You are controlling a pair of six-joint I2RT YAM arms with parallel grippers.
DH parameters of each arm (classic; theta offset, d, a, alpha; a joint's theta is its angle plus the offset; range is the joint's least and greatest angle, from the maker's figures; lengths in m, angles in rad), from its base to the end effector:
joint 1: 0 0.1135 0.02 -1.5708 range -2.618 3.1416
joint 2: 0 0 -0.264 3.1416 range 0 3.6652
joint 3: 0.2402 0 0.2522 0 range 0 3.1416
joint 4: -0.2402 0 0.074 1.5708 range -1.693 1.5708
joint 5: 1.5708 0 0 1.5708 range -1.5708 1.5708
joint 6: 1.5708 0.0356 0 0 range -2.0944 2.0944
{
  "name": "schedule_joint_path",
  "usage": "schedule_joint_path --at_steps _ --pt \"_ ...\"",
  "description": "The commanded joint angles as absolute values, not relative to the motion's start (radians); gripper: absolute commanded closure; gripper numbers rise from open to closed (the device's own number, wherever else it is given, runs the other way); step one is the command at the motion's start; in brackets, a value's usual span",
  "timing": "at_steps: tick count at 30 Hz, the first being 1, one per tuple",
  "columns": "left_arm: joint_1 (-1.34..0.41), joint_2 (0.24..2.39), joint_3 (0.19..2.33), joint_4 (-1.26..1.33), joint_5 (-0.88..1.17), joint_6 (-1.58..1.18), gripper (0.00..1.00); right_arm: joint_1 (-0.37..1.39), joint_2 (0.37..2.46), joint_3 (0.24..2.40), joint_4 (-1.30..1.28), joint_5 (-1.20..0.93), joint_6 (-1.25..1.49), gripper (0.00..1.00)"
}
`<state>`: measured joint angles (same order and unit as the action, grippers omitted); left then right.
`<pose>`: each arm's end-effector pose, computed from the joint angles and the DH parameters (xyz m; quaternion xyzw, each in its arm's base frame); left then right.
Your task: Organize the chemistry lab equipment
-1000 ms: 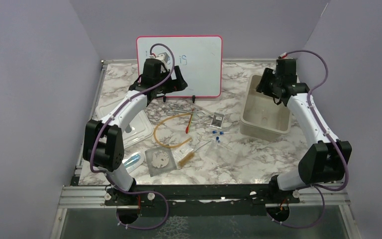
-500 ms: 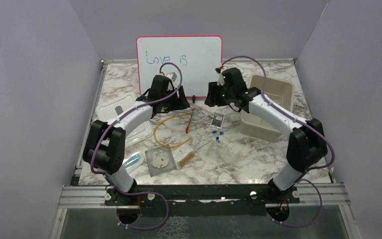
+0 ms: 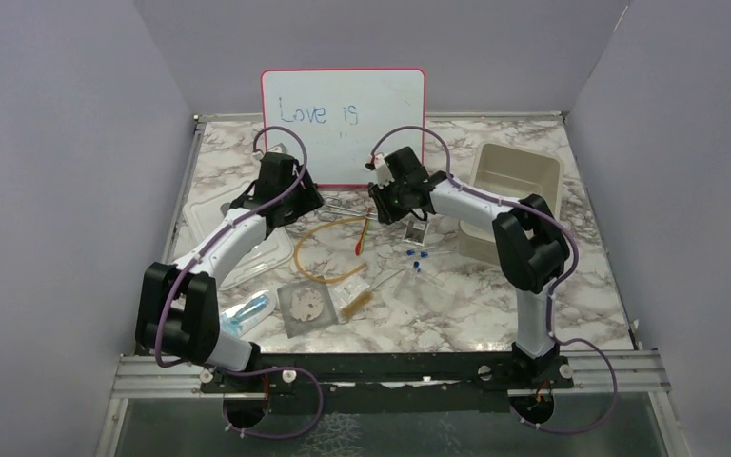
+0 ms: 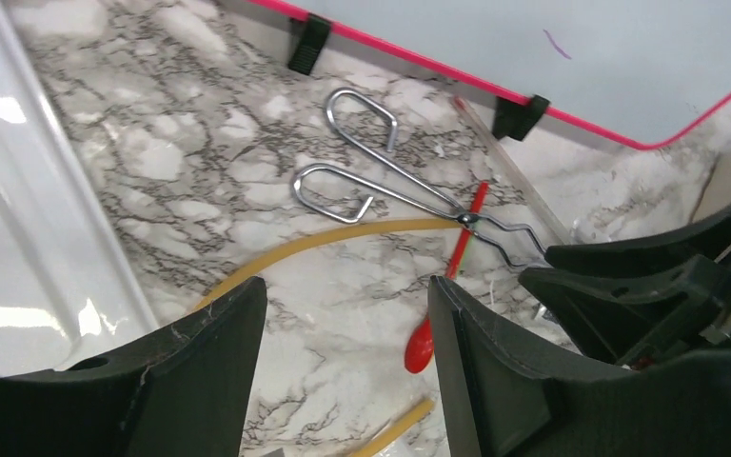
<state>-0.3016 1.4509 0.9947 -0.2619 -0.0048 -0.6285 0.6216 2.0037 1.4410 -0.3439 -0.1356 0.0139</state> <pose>0.3030 -0.0941 0.2494 -0.1491 0.8982 -0.1835 0.3706 0.3527 0.2586 0.1872 -0.3033 0.8934 0.1625 0.2890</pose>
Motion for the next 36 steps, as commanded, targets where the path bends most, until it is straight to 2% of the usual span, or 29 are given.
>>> schedule_joint_path --at_steps 1,8,20,24,30,36 --pt "-0.27 1.424 0.967 -0.279 -0.016 -0.685 0.35 0.62 2.036 1.497 -0.341 -0.218 -0.17 0.68" --pt "-0.259 1.431 0.974 -0.274 -0.001 -0.686 0.34 0.624 2.075 1.511 -0.372 -0.297 -0.202 0.73" --pt "-0.252 1.446 0.977 -0.268 0.028 -0.692 0.34 0.646 2.133 1.508 -0.353 -0.212 -0.242 0.73" --pt "-0.248 1.447 0.974 -0.265 0.032 -0.7 0.33 0.656 2.125 1.491 -0.346 -0.241 -0.265 0.87" --pt "-0.239 1.438 0.967 -0.259 0.038 -0.724 0.3 0.657 2.056 1.468 -0.364 -0.309 -0.274 0.99" --pt "-0.234 1.415 0.962 -0.25 0.082 -0.754 0.23 0.657 1.948 1.421 -0.328 -0.35 -0.229 0.99"
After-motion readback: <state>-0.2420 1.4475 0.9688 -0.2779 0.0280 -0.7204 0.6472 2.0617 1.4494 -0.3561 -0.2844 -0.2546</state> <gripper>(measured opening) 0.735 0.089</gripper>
